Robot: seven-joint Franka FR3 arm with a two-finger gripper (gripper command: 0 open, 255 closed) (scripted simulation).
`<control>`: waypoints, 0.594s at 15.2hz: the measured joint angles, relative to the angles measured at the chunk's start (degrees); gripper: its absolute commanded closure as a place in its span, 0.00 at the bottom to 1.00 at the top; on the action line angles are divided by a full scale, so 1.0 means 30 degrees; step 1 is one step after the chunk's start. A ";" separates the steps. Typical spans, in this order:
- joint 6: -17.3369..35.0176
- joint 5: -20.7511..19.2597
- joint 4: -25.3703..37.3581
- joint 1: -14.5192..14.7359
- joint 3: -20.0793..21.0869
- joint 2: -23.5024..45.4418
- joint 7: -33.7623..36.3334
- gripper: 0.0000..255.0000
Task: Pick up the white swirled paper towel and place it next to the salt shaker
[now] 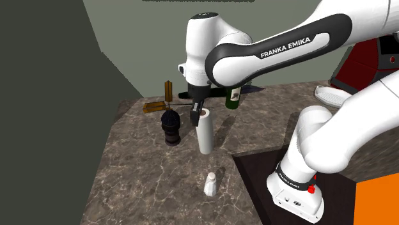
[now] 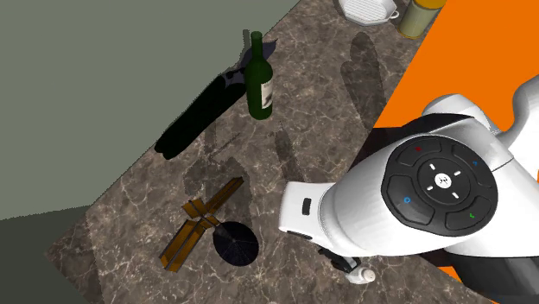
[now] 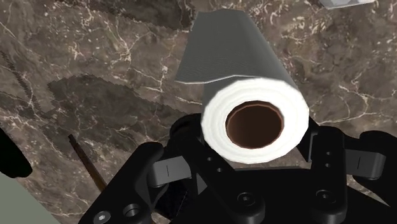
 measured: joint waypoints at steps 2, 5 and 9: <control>0.0581 -0.0013 -0.0412 -0.0017 0.0008 0.0171 -0.0003 1.00; 0.1476 0.0002 -0.1026 0.0007 0.0107 0.0455 0.0102 1.00; 0.2469 -0.0017 -0.1631 -0.0008 0.0170 0.0844 0.0162 1.00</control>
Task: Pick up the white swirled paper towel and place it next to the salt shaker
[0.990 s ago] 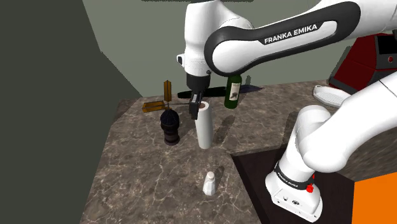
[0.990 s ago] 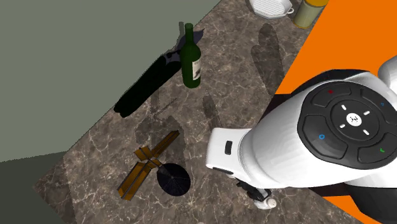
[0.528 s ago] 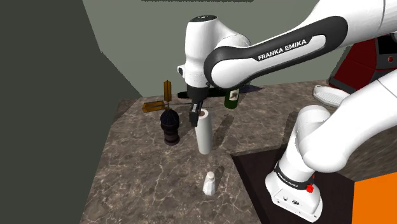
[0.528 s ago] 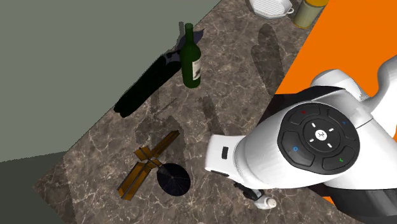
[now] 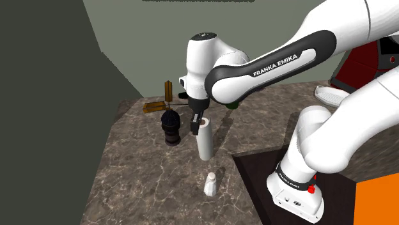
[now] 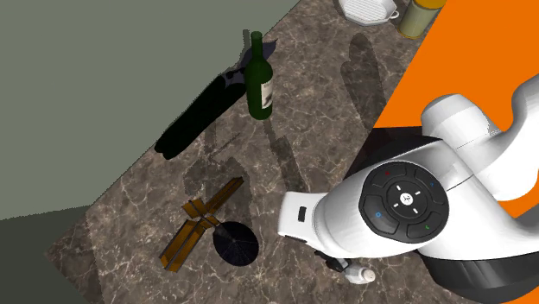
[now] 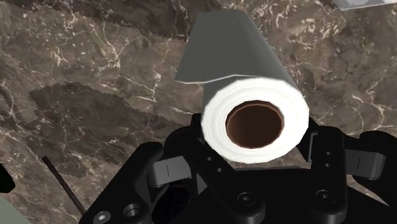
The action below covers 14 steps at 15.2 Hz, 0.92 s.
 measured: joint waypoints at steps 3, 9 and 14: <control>0.0125 -0.0008 -0.0053 -0.0007 0.0003 0.0066 0.0000 1.00; 0.0145 -0.0008 -0.0066 -0.0009 0.0002 0.0068 -0.0001 0.00; -0.0137 -0.0008 0.0100 -0.0013 -0.0031 -0.0055 -0.0038 0.00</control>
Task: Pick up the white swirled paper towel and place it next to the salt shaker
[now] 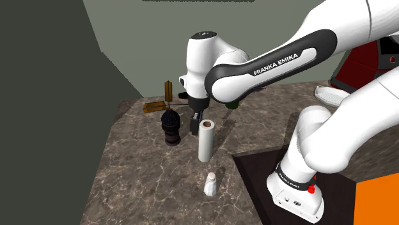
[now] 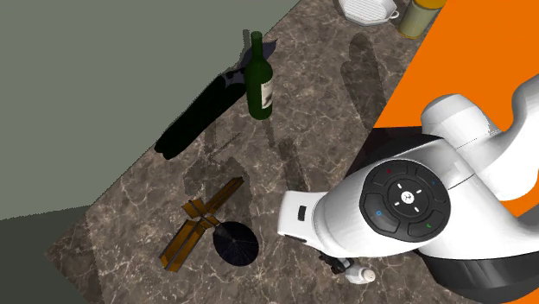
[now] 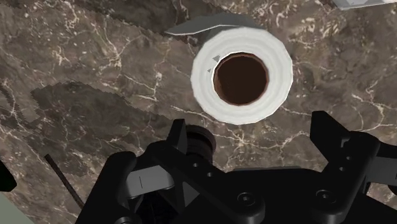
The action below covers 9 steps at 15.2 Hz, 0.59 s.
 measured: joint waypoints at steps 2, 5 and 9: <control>-0.1206 0.0034 0.0714 0.0030 -0.0061 -0.0521 -0.0051 0.00; -0.2295 0.0077 0.1372 0.0086 -0.0059 -0.0942 -0.0024 0.00; -0.2455 0.0076 0.1465 0.0082 -0.0078 -0.0991 -0.0041 0.00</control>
